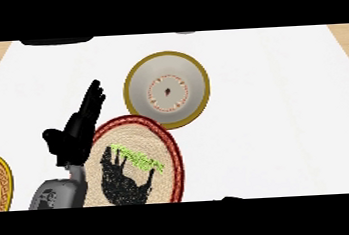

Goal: Pick the tomato from the placemat and place it in the bowl

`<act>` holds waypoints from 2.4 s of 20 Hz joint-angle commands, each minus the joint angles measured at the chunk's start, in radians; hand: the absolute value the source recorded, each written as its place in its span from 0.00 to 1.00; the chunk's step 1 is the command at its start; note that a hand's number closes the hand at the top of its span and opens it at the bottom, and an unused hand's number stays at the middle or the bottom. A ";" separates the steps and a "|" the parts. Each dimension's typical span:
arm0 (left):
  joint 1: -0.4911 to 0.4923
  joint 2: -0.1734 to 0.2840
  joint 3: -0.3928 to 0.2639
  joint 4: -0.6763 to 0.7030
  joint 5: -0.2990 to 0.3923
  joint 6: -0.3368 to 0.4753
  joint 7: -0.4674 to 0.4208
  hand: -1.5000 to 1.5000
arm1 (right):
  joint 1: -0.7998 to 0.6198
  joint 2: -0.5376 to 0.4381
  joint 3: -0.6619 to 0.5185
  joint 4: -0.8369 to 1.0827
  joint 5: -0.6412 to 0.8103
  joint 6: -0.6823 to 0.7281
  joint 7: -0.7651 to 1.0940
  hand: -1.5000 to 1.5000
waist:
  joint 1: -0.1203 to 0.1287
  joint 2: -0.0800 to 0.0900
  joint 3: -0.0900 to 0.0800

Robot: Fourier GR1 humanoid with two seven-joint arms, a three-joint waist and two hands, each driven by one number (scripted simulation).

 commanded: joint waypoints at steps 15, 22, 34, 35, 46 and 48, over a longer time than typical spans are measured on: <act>-0.005 -0.028 -0.013 -0.029 -0.014 -0.006 0.017 0.50 | -0.749 0.047 -0.105 0.205 -0.151 -0.355 0.567 1.00 | 0.013 0.003 -0.001; -0.005 0.013 0.021 -0.040 0.010 -0.043 0.034 0.50 | -0.885 0.006 -0.211 0.466 -0.001 -0.316 0.441 1.00 | 0.021 0.006 -0.001; -0.023 -0.004 0.027 0.013 0.002 -0.043 -0.004 0.50 | -0.927 0.010 -0.216 1.016 0.263 -0.548 0.039 1.00 | 0.024 0.010 0.000; -0.021 -0.016 0.017 0.012 -0.017 -0.022 -0.007 0.50 | -0.951 0.030 -0.211 1.067 0.292 -0.569 0.019 1.00 | 0.022 0.009 0.000; -0.011 -0.036 -0.006 -0.009 -0.017 -0.031 -0.006 0.50 | -1.078 0.023 -0.352 1.610 0.248 -0.575 -0.240 1.00 | 0.045 0.018 0.000; 0.015 -0.065 -0.053 -0.039 -0.052 -0.006 0.014 0.50 | -1.117 0.021 -0.359 1.675 0.236 -0.502 -0.270 0.00 | 0.048 0.017 0.000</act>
